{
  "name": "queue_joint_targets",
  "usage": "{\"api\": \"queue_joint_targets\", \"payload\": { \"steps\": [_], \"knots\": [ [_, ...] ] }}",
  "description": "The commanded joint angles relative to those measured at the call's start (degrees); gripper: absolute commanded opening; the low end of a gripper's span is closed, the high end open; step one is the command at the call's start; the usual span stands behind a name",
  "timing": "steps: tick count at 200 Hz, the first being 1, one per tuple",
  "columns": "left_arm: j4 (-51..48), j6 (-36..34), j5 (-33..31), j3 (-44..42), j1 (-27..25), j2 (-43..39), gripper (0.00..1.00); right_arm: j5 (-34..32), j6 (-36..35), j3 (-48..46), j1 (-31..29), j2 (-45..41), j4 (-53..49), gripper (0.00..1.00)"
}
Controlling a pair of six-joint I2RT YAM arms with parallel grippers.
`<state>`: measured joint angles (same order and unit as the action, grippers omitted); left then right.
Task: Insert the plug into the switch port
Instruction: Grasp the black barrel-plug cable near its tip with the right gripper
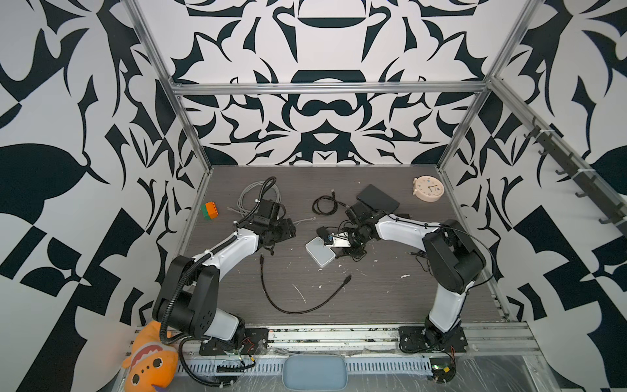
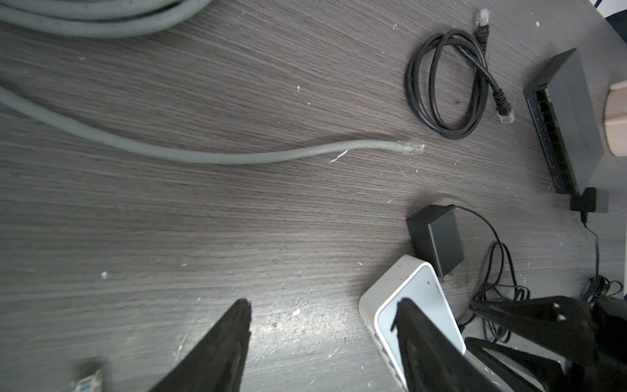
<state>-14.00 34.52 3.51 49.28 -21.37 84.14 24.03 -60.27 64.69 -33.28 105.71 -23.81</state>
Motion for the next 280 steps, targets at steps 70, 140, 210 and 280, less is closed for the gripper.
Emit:
{"api": "queue_joint_targets", "payload": {
  "steps": [70, 140, 210, 280],
  "knots": [
    [-0.77, -0.27, 1.43, 2.15, 0.79, 0.76, 0.71, -0.33, -1.07, -0.53, 0.33, 0.07, -1.73, 0.36],
    [-0.35, -0.25, 1.69, 2.50, 0.90, 1.53, 0.72, -2.05, 0.59, -2.83, 0.04, -0.72, 0.46, 0.34],
    [-0.33, -0.42, 1.42, 2.23, 1.09, 0.72, 0.72, -3.44, 0.07, -3.20, -0.83, -0.32, -1.98, 0.10],
    [0.10, 0.08, 2.35, 3.53, 1.07, 1.95, 0.71, -2.94, 0.46, -4.74, -0.97, -5.64, -0.19, 0.00]
  ]
}}
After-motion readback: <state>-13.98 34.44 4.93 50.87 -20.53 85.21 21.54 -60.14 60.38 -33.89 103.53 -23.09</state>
